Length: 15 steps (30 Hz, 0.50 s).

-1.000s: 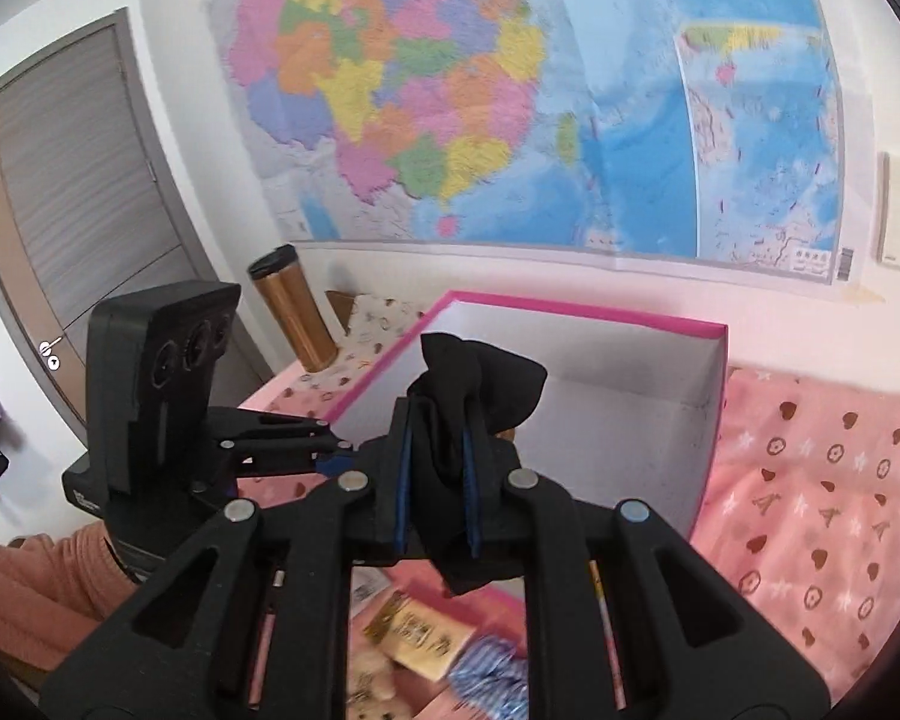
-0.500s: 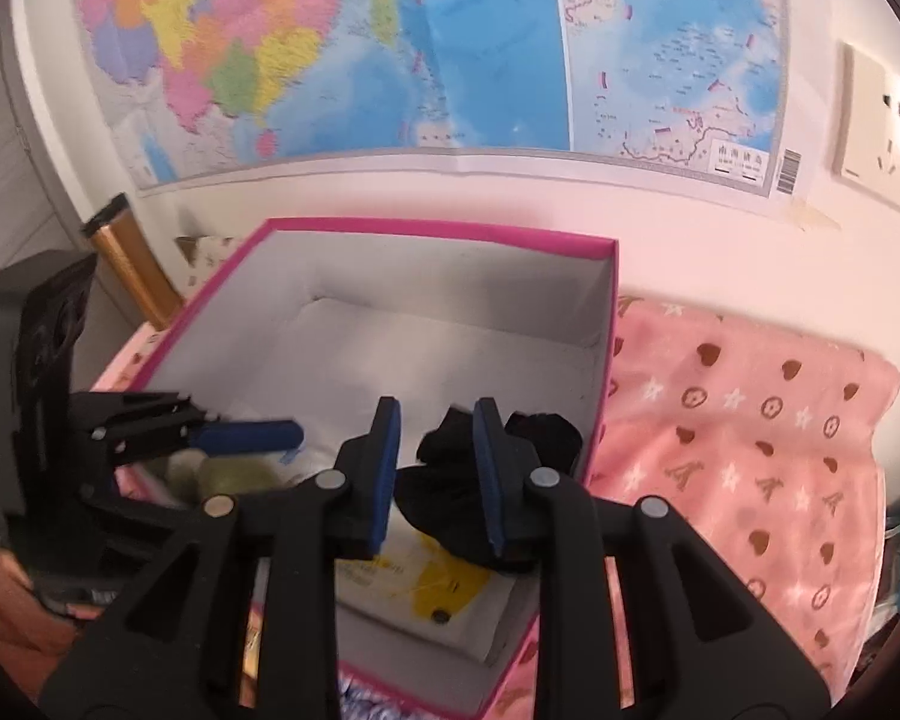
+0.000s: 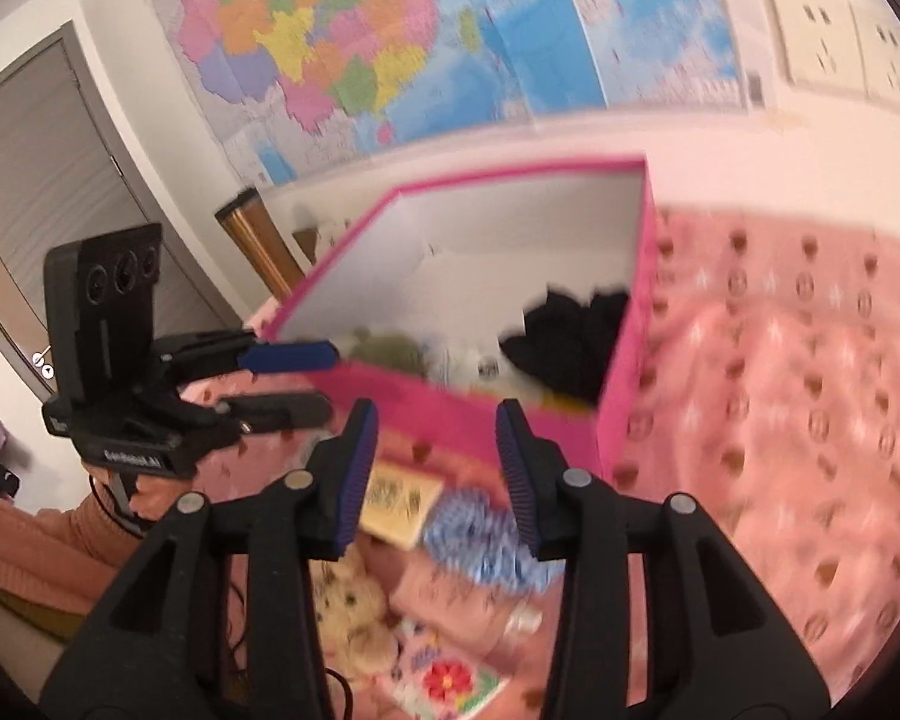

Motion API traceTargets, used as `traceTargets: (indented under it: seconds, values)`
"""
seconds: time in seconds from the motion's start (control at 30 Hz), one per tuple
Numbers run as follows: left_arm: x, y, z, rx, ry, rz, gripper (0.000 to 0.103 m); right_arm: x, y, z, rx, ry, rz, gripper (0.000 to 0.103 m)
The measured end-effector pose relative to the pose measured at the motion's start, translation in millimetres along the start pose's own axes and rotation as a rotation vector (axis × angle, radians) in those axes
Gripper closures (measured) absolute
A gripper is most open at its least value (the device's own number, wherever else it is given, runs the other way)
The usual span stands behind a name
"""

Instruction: Organize soft objects

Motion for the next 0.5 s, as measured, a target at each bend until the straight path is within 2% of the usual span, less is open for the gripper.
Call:
traceTargets:
  seconds: [0.27,0.5]
  values:
    - [36.6,21.6,8.1,0.01,-0.009,-0.094,0.051,59.4,36.7,37.3,0.052,0.159,-0.156,0.06]
    - [49.2,38.2,10.8,0.023,-0.029,-0.137,0.051,71.8,62.2,45.9,0.078,0.2,-0.198,0.056]
Point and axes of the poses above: each gripper's, at about its wrist camera, not at the fingertips, and y roughly the way its jaws point, z to its right, x to its underside, the point moved 8 cm from there along y, roughly the way its jaws point, and after that the axes turned 12 degrees about x, right-handed, at the moved point
